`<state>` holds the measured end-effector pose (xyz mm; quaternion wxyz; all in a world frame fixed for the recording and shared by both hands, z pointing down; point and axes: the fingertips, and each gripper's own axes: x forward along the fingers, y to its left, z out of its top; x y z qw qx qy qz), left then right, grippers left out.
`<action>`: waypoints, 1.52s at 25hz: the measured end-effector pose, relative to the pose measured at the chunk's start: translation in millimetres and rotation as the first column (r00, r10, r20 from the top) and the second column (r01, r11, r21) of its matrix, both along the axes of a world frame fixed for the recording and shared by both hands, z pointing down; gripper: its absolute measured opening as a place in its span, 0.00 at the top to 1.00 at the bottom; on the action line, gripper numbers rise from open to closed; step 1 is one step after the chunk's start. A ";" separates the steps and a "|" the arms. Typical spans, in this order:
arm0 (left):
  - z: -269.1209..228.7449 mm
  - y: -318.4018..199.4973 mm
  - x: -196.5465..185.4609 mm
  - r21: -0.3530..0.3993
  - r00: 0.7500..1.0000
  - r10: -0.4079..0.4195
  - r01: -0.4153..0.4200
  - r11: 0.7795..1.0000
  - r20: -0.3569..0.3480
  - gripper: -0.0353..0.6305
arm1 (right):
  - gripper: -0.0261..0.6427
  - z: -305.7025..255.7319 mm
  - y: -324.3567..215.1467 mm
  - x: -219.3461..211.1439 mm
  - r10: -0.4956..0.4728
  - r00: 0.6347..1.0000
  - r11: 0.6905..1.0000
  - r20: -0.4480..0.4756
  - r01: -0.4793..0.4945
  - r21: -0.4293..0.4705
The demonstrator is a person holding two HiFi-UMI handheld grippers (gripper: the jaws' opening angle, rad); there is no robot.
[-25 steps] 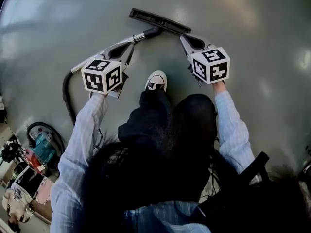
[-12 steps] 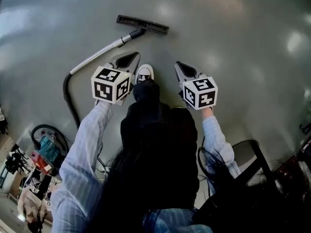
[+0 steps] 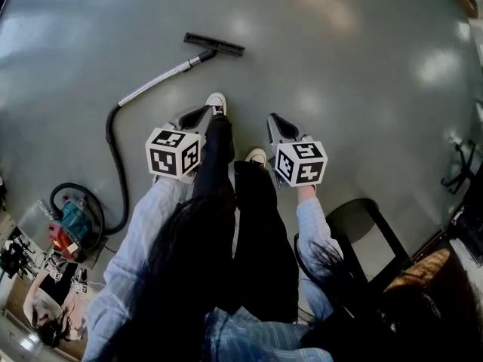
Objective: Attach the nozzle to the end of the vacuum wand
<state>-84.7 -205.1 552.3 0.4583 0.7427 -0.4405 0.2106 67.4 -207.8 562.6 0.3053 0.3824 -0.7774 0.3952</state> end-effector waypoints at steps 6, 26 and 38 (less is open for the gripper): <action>-95.7 25.9 23.7 0.012 0.999 -0.010 0.011 1.000 -0.039 0.94 | 0.94 -112.9 6.1 17.4 0.018 1.000 0.999 -0.025 -0.017 0.038; -362.8 139.1 36.4 0.167 0.926 -0.310 0.348 0.922 -0.215 0.94 | 0.94 -361.7 103.5 9.9 -0.142 0.988 0.974 0.053 0.130 0.187; -361.8 218.5 4.6 0.131 0.914 -0.297 0.341 0.931 -0.276 0.94 | 0.94 -360.8 171.2 -48.4 -0.208 0.978 0.955 -0.023 0.208 0.210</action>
